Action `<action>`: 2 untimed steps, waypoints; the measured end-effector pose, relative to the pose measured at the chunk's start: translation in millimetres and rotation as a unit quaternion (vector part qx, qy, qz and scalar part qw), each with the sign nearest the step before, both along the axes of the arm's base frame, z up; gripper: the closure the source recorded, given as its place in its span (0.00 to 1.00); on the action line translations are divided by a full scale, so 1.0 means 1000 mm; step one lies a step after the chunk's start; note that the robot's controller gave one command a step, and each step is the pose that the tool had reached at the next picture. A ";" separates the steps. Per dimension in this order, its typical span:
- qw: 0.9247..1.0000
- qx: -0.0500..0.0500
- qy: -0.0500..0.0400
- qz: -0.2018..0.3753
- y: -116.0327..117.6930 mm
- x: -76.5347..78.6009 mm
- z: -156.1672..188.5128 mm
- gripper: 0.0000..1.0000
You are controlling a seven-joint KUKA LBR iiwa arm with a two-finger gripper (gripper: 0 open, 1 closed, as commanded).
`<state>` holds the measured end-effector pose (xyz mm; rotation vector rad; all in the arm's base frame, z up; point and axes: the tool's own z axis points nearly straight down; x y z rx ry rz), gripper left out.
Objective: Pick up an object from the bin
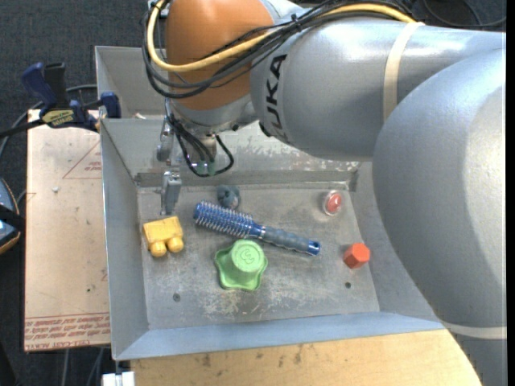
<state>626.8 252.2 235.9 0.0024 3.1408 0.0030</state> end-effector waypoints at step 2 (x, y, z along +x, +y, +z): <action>0.959 0.000 -0.003 0.282 -0.009 0.004 -0.162 0.00</action>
Offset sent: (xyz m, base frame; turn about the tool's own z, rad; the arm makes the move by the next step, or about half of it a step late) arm -0.0025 -0.0504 -0.1396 -0.2887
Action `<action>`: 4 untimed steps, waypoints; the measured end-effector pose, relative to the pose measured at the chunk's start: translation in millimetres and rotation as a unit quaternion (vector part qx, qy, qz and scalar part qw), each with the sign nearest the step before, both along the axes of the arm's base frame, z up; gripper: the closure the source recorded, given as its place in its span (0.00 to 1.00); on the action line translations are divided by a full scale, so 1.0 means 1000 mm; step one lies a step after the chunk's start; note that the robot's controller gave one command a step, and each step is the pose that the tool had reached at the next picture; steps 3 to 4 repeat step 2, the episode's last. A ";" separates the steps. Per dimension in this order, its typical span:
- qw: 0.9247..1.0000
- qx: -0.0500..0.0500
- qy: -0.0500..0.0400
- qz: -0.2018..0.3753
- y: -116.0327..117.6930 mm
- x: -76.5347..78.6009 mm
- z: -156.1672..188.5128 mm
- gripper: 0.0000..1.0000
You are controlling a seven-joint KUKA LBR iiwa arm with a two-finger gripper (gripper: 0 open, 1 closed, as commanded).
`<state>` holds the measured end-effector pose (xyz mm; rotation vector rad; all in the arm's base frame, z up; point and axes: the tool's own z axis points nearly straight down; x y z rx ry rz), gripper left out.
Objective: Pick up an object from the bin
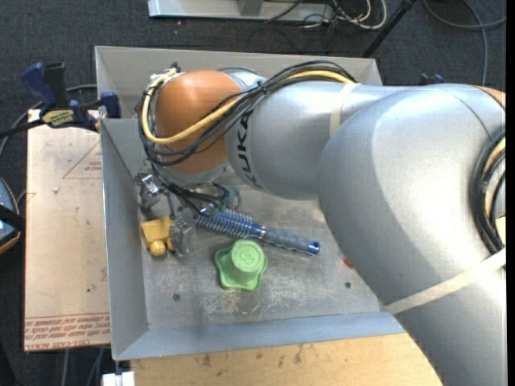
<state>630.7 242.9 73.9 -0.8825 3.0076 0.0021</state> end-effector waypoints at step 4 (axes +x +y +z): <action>1.000 0.001 -0.003 0.001 -0.009 -0.010 0.185 1.00</action>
Offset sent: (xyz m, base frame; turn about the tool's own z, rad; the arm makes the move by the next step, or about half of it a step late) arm 0.0000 0.0000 0.0000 0.0000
